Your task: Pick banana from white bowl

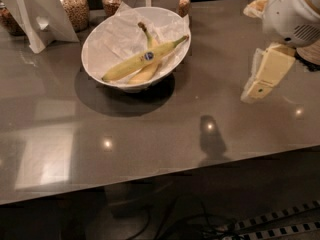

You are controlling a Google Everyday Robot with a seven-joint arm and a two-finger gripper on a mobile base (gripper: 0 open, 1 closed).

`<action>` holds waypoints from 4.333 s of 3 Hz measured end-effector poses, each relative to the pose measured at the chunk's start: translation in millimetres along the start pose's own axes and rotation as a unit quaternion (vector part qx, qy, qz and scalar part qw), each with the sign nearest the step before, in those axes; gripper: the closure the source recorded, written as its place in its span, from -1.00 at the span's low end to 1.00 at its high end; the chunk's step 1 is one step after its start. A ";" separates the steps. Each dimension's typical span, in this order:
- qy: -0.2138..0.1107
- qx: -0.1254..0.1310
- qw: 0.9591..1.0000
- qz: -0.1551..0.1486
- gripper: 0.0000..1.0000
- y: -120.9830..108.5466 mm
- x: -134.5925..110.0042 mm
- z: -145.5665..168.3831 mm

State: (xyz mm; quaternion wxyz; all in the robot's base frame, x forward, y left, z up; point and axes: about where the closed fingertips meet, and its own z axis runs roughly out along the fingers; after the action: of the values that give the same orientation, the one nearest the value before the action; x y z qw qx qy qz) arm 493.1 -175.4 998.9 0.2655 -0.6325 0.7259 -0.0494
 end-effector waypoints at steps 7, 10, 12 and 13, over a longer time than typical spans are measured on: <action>-0.146 0.000 0.967 -0.207 -0.70 -90.6 -177.9 110.2; -0.147 -0.040 0.959 -0.237 -0.20 -80.8 -182.0 156.9; -0.147 -0.059 0.958 -0.238 -0.20 -73.7 -179.1 178.9; -0.148 -0.061 0.958 -0.239 -0.18 -76.1 -176.2 191.9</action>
Offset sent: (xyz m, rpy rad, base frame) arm 0.1074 0.0927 0.0194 0.1269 -0.1499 0.2511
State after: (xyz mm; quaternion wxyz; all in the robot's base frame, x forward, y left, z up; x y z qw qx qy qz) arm 657.3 26.9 922.9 0.3118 -0.8029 0.5073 0.0268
